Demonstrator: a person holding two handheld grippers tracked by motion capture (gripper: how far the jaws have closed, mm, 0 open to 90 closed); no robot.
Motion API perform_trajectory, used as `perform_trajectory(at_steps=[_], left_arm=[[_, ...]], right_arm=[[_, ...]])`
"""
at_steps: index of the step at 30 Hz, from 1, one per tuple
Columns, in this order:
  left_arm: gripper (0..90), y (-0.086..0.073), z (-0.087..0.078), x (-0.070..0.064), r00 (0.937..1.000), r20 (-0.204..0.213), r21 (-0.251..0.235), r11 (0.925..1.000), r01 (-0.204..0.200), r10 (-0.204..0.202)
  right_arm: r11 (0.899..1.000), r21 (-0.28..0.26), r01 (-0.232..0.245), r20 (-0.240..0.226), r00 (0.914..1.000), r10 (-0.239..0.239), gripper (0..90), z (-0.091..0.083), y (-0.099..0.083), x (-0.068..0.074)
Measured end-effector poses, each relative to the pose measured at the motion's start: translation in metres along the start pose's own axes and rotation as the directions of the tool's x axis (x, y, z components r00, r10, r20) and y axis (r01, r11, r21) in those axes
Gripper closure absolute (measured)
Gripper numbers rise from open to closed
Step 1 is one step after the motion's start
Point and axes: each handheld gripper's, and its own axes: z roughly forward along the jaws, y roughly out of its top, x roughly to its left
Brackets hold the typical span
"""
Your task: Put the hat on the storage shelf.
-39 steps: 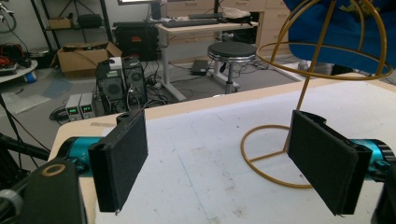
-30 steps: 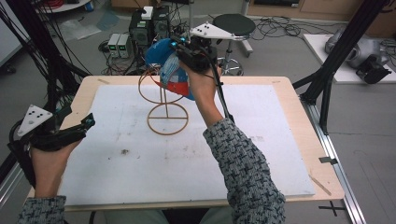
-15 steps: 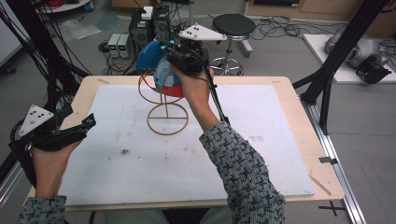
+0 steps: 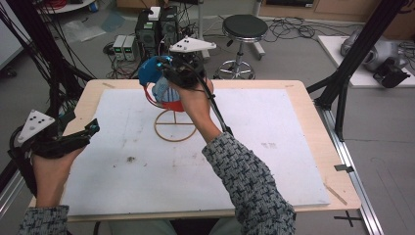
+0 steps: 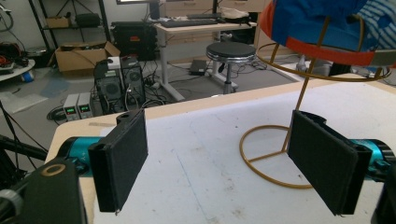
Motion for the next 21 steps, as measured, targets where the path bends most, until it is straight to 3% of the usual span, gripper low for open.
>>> perform_trajectory(at_steps=[9,21], left_arm=[[20.6,0.000,0.000,0.000,1.0000,0.001,-0.001,1.0000,-0.002,0.002],[20.6,0.000,0.001,0.000,1.0000,0.002,0.000,1.0000,0.002,-0.002]], right_arm=[[1.000,0.020,0.006,-0.030,0.9995,-0.005,88.6,0.008,-0.002,0.013],[1.000,-0.003,-0.009,-0.050,0.9987,0.009,88.7,0.007,0.003,0.019]])
